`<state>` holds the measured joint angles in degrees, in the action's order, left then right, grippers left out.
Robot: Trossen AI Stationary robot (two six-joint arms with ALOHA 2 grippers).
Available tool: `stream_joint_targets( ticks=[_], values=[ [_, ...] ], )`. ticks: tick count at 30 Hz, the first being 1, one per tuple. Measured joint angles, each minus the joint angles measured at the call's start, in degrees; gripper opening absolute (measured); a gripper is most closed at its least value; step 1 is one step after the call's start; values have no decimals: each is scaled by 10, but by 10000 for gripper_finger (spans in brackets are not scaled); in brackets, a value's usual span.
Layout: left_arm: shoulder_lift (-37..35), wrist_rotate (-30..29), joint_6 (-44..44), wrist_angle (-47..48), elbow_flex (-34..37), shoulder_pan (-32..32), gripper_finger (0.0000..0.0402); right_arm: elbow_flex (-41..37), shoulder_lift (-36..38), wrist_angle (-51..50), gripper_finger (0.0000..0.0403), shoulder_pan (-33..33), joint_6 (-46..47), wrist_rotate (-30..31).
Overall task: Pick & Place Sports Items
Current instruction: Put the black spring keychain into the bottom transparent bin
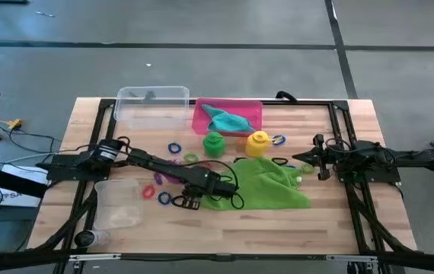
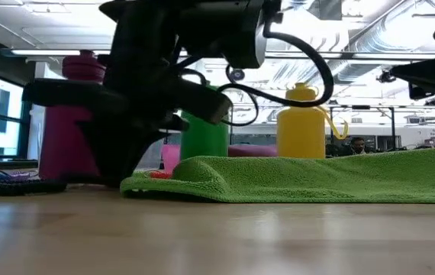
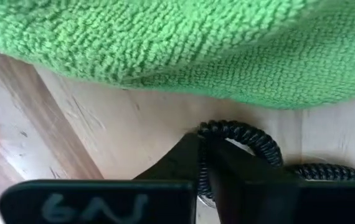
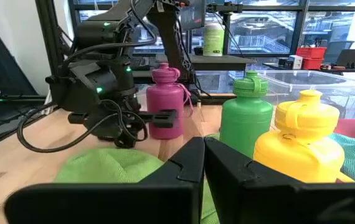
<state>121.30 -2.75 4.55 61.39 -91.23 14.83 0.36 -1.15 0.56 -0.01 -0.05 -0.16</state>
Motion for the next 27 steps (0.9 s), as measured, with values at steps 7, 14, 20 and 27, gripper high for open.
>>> stream_joint_targets(
  ticks=[7,14,20,27],
  values=[
    [-40,-6,-15,-4,1,-1,2,0,0,0,0,0,0,0],
    [-93,-2,-18,-3,1,-12,2,0,0,0,0,0,0,0],
    [-146,0,-26,-6,1,-29,2,0,0,0,0,0,0,0],
    [-206,1,-16,-52,0,-59,1,0,0,0,0,0,0,0]
  ],
)
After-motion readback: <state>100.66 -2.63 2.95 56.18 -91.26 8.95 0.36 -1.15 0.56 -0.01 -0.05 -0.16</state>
